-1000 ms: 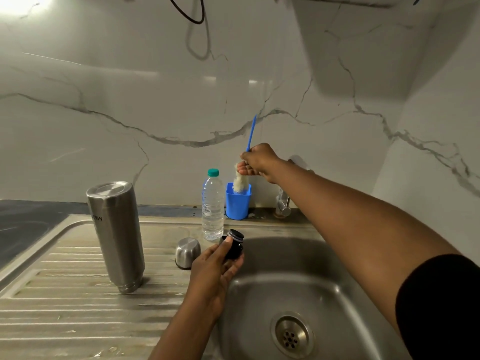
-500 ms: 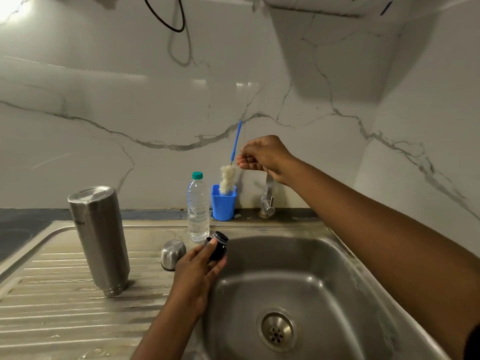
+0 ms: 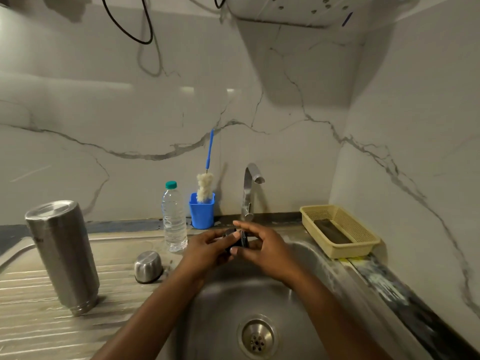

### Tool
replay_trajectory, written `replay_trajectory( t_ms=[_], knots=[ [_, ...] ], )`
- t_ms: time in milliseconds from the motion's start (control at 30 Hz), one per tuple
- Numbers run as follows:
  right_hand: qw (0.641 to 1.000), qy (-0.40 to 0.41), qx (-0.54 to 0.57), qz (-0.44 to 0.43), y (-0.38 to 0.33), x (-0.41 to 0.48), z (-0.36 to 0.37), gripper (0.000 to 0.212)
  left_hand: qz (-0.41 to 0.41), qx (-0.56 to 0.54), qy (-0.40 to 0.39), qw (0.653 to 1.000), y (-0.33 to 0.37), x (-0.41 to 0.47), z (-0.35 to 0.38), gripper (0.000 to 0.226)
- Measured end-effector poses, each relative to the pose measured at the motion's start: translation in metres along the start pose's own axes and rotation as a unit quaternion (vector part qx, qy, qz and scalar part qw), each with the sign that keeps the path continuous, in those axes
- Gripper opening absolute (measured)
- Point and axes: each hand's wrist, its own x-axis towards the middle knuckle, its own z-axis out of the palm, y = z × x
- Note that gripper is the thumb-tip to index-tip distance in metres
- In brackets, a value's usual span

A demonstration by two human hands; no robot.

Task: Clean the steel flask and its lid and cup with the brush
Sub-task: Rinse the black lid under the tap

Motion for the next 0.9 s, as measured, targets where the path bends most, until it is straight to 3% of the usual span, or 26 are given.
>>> replay_trajectory(
  t_ms=[167,300,467,600,900],
  knots=[
    [0.997,0.074,0.014,0.009,0.015,0.021,-0.019,0.057,0.022,0.029,0.054,0.998,0.004,0.046,0.015,0.035],
    [0.995,0.100,0.013,0.023,0.018,0.035,-0.043,0.050,0.078,0.153,0.090,0.981,-0.003,0.101,0.021,0.021],
    [0.993,0.111,0.002,0.030,0.030,0.043,-0.055,0.046,0.113,0.300,0.059,0.945,-0.008,0.147,0.038,0.036],
    [0.995,0.084,-0.002,0.058,0.043,0.047,-0.057,0.047,0.102,0.287,0.056,0.951,-0.011,0.165,0.047,0.033],
    [0.994,0.096,0.010,0.060,0.044,0.049,-0.054,0.048,0.097,0.303,0.125,0.940,-0.014,0.183,0.052,0.017]
  ],
)
